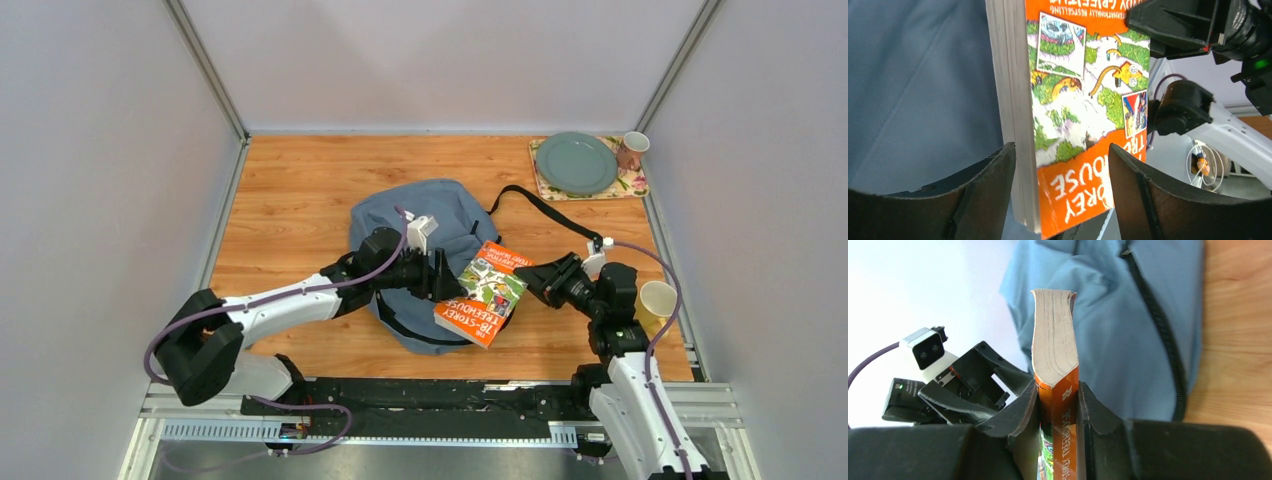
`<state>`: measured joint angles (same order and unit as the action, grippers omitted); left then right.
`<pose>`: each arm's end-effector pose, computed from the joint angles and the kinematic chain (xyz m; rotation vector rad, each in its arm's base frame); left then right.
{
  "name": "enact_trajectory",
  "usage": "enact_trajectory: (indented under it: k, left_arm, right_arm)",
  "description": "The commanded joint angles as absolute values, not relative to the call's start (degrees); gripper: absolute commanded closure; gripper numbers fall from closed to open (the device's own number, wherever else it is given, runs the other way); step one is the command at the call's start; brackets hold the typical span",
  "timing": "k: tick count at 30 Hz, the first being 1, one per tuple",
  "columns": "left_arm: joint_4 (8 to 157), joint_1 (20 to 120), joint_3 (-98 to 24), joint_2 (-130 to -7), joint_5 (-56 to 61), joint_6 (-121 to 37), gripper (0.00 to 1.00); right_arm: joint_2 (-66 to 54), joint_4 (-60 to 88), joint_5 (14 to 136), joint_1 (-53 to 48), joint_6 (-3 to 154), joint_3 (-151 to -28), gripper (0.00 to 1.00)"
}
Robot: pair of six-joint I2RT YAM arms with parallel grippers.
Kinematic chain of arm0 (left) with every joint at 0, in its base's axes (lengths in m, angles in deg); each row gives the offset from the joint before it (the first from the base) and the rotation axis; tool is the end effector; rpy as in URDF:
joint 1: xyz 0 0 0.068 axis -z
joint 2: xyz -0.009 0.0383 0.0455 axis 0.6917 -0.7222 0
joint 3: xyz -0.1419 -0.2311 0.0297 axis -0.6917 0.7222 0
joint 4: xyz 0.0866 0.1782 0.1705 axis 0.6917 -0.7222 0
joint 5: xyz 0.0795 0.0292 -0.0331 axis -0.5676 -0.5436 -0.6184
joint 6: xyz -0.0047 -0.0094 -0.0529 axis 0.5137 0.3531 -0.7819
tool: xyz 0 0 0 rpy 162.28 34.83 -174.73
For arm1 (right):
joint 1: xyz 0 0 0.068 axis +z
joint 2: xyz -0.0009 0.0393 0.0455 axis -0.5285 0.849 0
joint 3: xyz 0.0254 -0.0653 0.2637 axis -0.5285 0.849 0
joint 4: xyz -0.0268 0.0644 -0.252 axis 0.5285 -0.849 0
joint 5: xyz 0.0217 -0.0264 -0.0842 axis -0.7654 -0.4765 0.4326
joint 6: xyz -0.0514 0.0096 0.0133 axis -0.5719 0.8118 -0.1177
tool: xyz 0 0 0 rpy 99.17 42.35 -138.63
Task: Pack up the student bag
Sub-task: Pick up the book from the center of the board.
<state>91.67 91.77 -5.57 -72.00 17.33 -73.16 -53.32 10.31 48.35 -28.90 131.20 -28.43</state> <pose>0.1859 -0.2273 0.2223 0.4013 2.2604 -1.3260 0.1454 0.0275 0.1942 0.6832 2.0472 1.2970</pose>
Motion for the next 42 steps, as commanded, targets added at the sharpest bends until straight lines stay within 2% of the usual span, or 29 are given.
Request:
enact_trajectory:
  k: [1, 5, 9, 19, 24, 25, 28, 29, 30, 31, 32, 33, 34, 36, 39, 42]
  left_arm:
    - [94.1, 91.05, -5.9, -68.43, 15.07, -69.84, 0.25]
    - [98.76, 90.17, -5.2, -68.25, 17.0, -71.59, 0.24]
    - [106.84, 88.77, -5.02, -70.0, 24.18, -76.24, 0.23]
    - [135.47, 86.22, -2.3, -75.45, 37.83, -95.83, 0.23]
    - [143.75, 86.22, -3.18, -77.91, 42.66, -100.15, 0.22]
    - [144.9, 86.13, -3.27, -78.27, 43.19, -101.73, 0.28]
    - [147.9, 86.22, -3.0, -78.97, 43.81, -103.67, 0.6]
    - [147.82, 86.22, -2.92, -78.89, 43.81, -103.68, 0.79]
    - [147.12, 86.22, -2.74, -78.63, 43.64, -103.5, 0.91]
    - [146.59, 86.22, -2.56, -78.36, 43.29, -102.8, 1.0]
    - [145.98, 86.13, -2.3, -78.1, 43.02, -102.45, 1.0]
    - [144.92, 86.13, -2.21, -77.4, 42.59, -102.01, 1.0]
    - [144.57, 86.13, -2.04, -77.04, 42.32, -101.4, 1.0]
    - [144.13, 86.22, -1.95, -76.26, 41.7, -100.95, 1.0]
    - [144.21, 86.22, -2.56, -75.73, 41.35, -100.95, 1.0]
    - [145.96, 86.22, -3.7, -76.42, 41.7, -102.0, 1.0]
  right_arm:
    - [-55.46, 11.35, 40.94, -28.47, 131.74, -34.76, 1.0]
    - [-57.13, 11.79, 37.77, -28.39, 131.65, -37.3, 1.0]
    - [-58.8, 12.31, 35.31, -28.47, 131.91, -39.85, 1.0]
    - [-59.77, 20.31, 28.98, -28.39, 132.97, -42.41, 1.0]
    - [-58.45, 21.72, 26.69, -28.47, 131.65, -43.72, 1.0]
    - [-57.84, 21.72, 26.25, -28.47, 130.78, -43.99, 1.0]
    - [-56.69, 16.21, 28.43, -28.47, 125.71, -46.35, 1.0]
    - [-56.43, 10.7, 29.32, -28.39, 123.85, -47.06, 1.0]
    - [-56.16, 8.12, 30.37, -28.47, 122.18, -47.93, 0.91]
    - [-55.81, 6.01, 31.77, -28.39, 120.85, -48.99, 0.88]
    - [-55.72, 3.9, 32.22, -28.47, 119.1, -49.17, 0.84]
    - [-55.9, 3.1, 32.57, -28.39, 118.65, -49.35, 0.61]
    - [-56.25, 2.48, 32.84, -28.39, 118.47, -49.26, 0.49]
    - [-57.3, 2.38, 32.23, -28.47, 118.47, -48.04, 0.33]
    - [-59.23, 4.93, 29.68, -28.3, 120.48, -45.14, 0.23]
    - [-60.99, 6.34, 27.92, -27.95, 121.54, -43.11, 0.21]
